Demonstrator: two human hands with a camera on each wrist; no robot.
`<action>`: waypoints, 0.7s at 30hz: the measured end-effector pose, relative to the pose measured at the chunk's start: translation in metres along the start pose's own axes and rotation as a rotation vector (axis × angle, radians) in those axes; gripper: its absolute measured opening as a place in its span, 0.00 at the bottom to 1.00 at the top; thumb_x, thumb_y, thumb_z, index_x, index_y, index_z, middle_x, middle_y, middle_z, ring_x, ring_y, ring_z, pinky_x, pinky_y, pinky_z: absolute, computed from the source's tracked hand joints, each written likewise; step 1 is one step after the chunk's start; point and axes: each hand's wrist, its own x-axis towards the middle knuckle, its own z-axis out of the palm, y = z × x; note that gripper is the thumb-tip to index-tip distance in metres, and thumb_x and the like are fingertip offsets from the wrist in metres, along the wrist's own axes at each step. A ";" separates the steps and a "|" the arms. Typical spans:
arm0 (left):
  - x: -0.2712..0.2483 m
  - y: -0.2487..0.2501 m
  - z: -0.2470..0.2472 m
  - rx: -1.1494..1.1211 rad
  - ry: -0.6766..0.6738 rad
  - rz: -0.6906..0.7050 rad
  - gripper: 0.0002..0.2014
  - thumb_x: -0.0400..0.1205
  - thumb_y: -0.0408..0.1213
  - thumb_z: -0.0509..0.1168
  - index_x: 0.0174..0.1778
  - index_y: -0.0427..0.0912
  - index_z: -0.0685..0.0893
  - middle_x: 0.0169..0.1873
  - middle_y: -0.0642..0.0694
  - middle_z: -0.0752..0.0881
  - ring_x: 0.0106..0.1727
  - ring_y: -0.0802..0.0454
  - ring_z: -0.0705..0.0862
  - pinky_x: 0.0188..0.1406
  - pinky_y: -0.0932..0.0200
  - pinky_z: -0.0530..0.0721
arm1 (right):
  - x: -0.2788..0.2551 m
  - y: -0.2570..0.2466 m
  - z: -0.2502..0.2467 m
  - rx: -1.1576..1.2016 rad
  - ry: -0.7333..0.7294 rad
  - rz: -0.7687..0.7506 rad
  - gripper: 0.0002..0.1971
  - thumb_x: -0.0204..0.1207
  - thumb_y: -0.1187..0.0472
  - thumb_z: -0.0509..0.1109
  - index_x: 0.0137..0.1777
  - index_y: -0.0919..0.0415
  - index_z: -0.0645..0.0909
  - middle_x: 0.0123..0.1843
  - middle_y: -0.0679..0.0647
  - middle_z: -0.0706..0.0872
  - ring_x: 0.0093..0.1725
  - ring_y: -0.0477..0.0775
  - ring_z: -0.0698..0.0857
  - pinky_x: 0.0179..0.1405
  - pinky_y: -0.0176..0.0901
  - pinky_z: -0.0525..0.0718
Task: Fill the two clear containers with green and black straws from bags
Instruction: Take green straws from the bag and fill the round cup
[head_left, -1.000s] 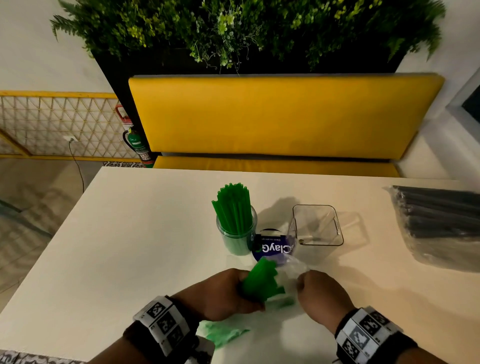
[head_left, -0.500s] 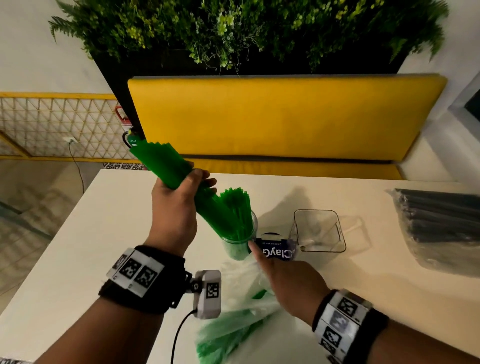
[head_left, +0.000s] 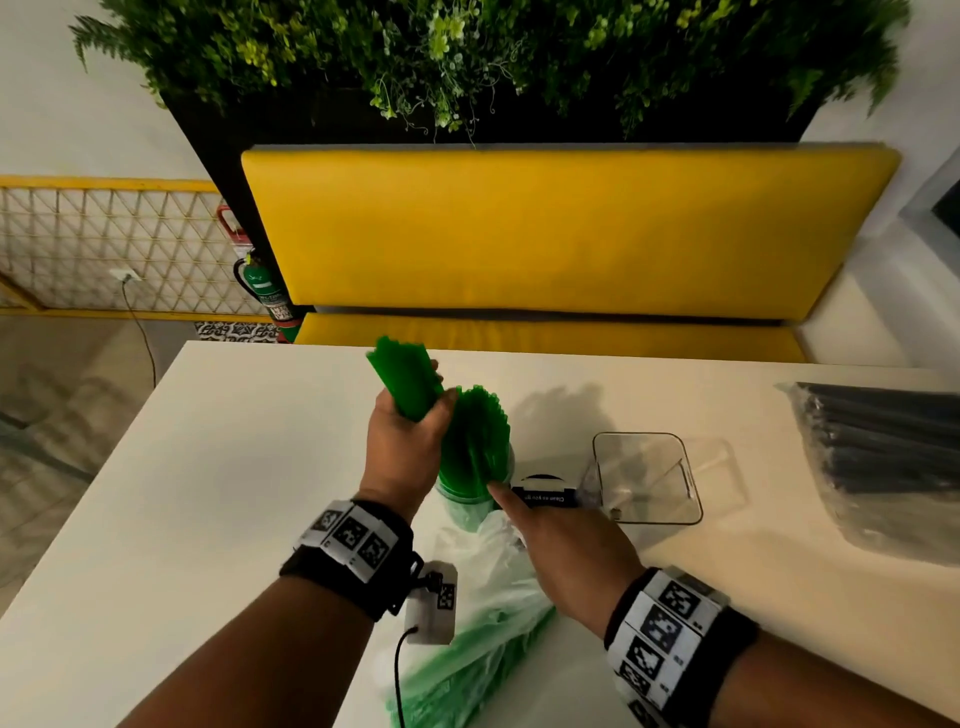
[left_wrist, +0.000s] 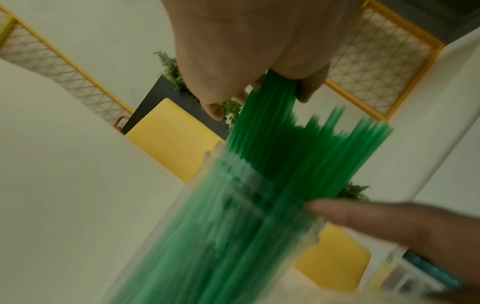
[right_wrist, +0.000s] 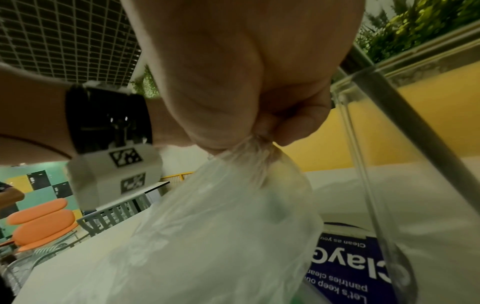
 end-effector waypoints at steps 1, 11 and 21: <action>-0.004 -0.007 -0.001 0.019 -0.024 -0.026 0.11 0.80 0.30 0.73 0.49 0.53 0.85 0.41 0.58 0.91 0.45 0.60 0.90 0.49 0.56 0.88 | 0.000 -0.001 -0.002 0.005 0.003 0.004 0.46 0.75 0.72 0.59 0.84 0.41 0.37 0.45 0.55 0.88 0.39 0.60 0.87 0.45 0.57 0.87; 0.003 -0.003 -0.035 0.081 -0.228 0.089 0.47 0.64 0.68 0.77 0.78 0.69 0.61 0.77 0.46 0.72 0.79 0.49 0.72 0.73 0.41 0.76 | 0.003 -0.004 -0.005 0.011 0.002 0.041 0.42 0.77 0.70 0.59 0.84 0.43 0.43 0.49 0.56 0.87 0.41 0.60 0.88 0.34 0.47 0.83; -0.002 -0.002 -0.005 1.109 -0.473 0.803 0.24 0.86 0.51 0.58 0.79 0.51 0.72 0.82 0.46 0.71 0.84 0.41 0.65 0.78 0.34 0.69 | 0.005 -0.002 0.006 0.043 0.066 0.022 0.40 0.79 0.65 0.61 0.82 0.39 0.41 0.44 0.54 0.89 0.36 0.61 0.87 0.46 0.61 0.87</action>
